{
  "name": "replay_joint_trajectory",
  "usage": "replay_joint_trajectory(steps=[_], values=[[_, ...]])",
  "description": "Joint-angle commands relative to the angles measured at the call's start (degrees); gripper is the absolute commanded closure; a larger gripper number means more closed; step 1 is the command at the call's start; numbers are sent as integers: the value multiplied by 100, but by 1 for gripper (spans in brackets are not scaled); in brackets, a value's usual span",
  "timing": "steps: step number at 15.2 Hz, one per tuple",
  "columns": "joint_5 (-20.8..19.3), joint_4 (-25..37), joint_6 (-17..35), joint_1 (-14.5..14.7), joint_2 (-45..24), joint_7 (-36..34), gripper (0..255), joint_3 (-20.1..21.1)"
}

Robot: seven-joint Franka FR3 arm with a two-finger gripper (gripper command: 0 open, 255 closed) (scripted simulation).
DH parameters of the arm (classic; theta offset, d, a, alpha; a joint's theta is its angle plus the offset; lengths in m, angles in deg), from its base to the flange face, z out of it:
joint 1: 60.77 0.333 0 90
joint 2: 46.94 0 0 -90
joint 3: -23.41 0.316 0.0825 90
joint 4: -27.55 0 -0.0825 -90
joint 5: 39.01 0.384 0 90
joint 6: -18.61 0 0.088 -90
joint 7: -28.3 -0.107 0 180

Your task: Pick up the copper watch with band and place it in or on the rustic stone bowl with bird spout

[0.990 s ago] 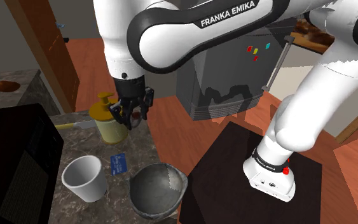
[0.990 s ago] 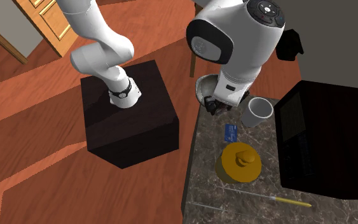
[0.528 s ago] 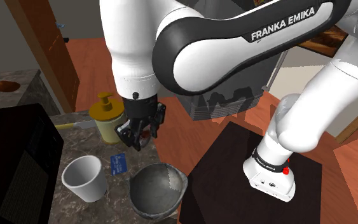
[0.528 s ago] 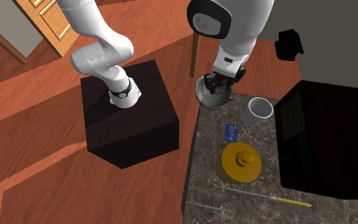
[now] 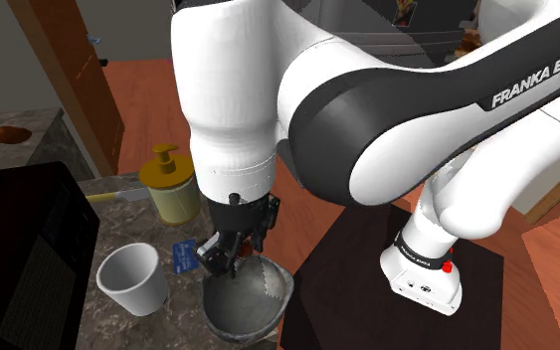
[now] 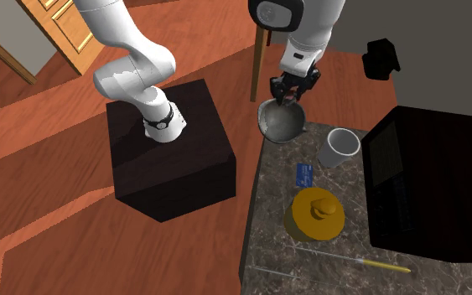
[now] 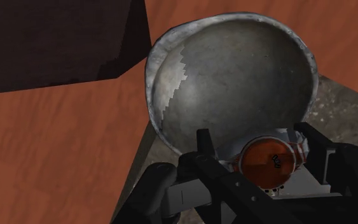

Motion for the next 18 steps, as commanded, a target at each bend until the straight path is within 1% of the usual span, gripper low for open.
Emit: replay_joint_trajectory(steps=[1, 10, 17, 18], values=[[3, -130, 158, 8, -29, -24, 255, 39], [-112, -623, 912, -23, -332, -137, 255, 222], [-112, -623, 912, -22, -332, -137, 255, 221], [-112, -622, 912, -22, -333, -137, 0, 221]])
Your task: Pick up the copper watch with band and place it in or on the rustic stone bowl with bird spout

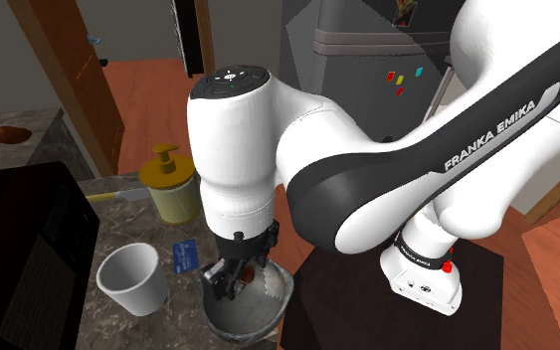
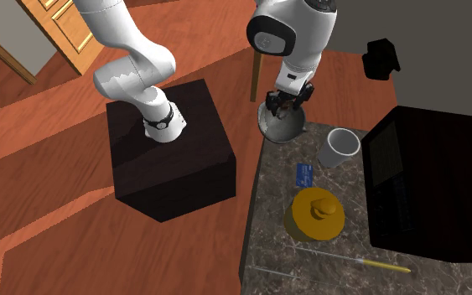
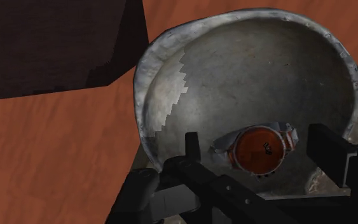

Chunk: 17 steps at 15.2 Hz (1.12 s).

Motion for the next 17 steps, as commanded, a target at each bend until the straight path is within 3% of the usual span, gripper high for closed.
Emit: replay_joint_trajectory(steps=[1, 5, 9, 17], values=[[0, 0, 0, 0, 0, 0, 0, 0], [0, 0, 0, 0, 0, 0, 0, 0], [117, 506, -770, 25, 308, 117, 0, -182], [116, 506, -770, 26, 307, 116, 0, -183]])
